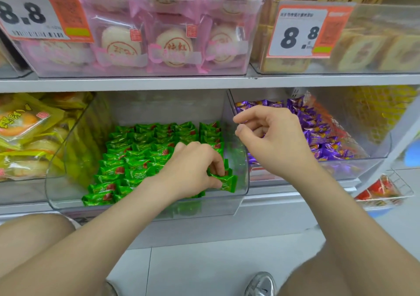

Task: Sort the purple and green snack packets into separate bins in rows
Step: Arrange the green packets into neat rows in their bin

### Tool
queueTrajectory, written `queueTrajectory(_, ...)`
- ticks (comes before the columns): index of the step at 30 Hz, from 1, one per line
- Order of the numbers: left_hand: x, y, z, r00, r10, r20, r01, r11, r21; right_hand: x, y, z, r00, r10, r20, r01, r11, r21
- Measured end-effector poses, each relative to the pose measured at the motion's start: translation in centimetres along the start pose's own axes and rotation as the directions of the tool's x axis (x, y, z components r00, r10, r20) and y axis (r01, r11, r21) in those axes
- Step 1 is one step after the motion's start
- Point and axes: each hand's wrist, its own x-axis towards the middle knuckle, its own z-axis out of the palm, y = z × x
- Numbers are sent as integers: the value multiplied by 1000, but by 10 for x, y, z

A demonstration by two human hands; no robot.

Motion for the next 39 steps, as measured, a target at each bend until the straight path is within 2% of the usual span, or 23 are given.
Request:
queueTrajectory(4, 1, -1, 8, 1000, 20, -16, -18, 987, 157, 1, 0, 2, 997, -29, 65, 32, 998, -48)
queueTrajectory(6, 1, -1, 10, 999, 25, -34, -19, 983, 184, 0, -1, 3, 994, -54, 96, 63, 994, -91)
queueTrajectory(10, -1, -5, 10, 999, -10, -33, 14, 994, 109, -5, -6, 3, 987, -116, 113, 134, 977, -166)
queueTrajectory(17, -4, -10, 4, 997, -77, -7, 77, 996, -36, -10, -7, 4, 982, -144, 118, 166, 964, -208)
queueTrajectory(20, -9, -18, -6, 993, -109, -45, 104, 989, -106, -11, -6, 5, 980, -176, 96, 194, 954, -227)
queueTrajectory(22, -17, -28, -14, 987, -131, -87, 120, 985, -126, -12, -5, 7, 964, -250, 92, 265, 931, -252)
queueTrajectory(25, -36, -46, -23, 982, -163, -95, 154, 984, -89, -15, -7, 10, 913, -366, 179, 402, 881, -251)
queueTrajectory(28, -51, -55, -25, 982, -171, -76, 164, 983, -82, -21, -13, 19, 878, -371, 303, 450, 856, -254)
queueTrajectory(30, -51, -54, -26, 989, -133, -67, 125, 985, -120, -20, -18, 26, 887, -337, 316, 437, 834, -337)
queueTrajectory(32, -45, -46, -25, 998, -60, -37, 54, 987, -148, -13, -20, 25, 919, -324, 224, 388, 839, -381)
queueTrajectory(35, -26, -29, -18, 997, 71, 23, -68, 990, -125, 1, -18, 11, 987, -159, 5, 155, 951, -267)
queueTrajectory(37, -12, -20, -12, 991, 113, 68, -108, 992, -68, 7, -13, 7, 999, -8, -54, -3, 976, -218)
queueTrajectory(39, 1, -12, -6, 985, 120, 127, -124, 992, 25, 8, -7, 9, 997, 64, -51, -73, 974, -213)
